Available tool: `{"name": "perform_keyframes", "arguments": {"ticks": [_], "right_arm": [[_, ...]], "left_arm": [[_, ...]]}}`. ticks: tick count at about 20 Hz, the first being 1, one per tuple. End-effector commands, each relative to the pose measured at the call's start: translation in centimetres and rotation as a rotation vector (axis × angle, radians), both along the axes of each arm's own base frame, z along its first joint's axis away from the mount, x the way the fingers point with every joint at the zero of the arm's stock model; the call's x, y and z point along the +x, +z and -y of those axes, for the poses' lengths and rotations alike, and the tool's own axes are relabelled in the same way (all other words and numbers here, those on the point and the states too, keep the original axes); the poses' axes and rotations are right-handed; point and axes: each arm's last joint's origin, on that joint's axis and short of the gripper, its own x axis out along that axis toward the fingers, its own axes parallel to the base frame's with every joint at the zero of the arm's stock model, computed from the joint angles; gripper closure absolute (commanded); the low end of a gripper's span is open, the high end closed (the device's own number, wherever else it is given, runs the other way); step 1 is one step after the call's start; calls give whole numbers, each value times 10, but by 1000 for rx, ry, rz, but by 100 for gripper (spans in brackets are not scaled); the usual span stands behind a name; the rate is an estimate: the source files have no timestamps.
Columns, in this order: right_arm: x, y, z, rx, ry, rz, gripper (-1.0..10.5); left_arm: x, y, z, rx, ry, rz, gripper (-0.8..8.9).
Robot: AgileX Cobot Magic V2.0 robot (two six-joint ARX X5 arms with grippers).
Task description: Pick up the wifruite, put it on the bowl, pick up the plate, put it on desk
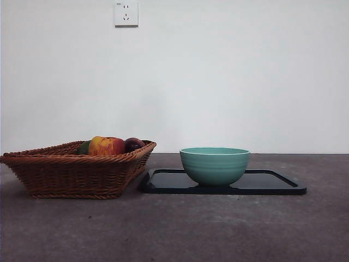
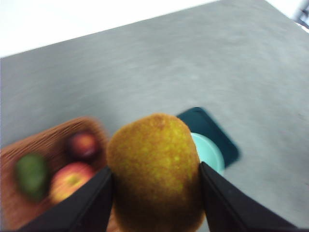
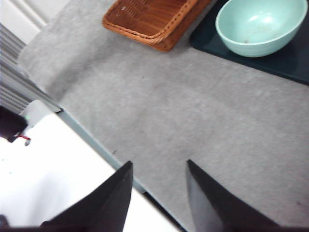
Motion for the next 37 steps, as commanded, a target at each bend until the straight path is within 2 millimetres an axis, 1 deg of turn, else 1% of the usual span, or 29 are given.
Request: {"name": "perform_keyframes", "arguments": {"ticks": [1,3,5,11,14,17,24,29,32,33,34,35,37], "right_arm": [[1,3,0,-4,-9,29,771],[1,4,0,-4,-12,36,771],[1,4,0,-3,-12,38,771],[2,4,0,-1,-13,40,771],[2,4,0,-2,-15,41,771],[2,4,0,-2,-15,42,771],[2,4,0,1,-18,37,771],[2,4,0,1,-19,37,771],[2,4,0,1,-19,37,771],[2,4,0,1,-19,37,771],[2,4,0,1,-19,37,771],[2,4,0,1,-19,37,771],[2,4,0,1,-19,36,771]], "left_arm": [[-3,-9,-9,-17,65,-29,635],[-5,-24,-18,8,133,-40,635],[-4,-43,-22,17,178,-62,635],[10,-115,-18,17,296,-121,636],[15,-151,-18,59,339,-141,635],[22,-176,-15,84,339,-178,635],[51,-231,-1,180,318,-282,631],[59,-252,3,219,302,-313,628],[60,-253,3,222,302,-318,616],[60,-254,3,222,302,-319,560],[59,-254,3,224,302,-322,472],[59,-254,3,224,301,-323,429],[59,-252,3,223,301,-320,429]]}}
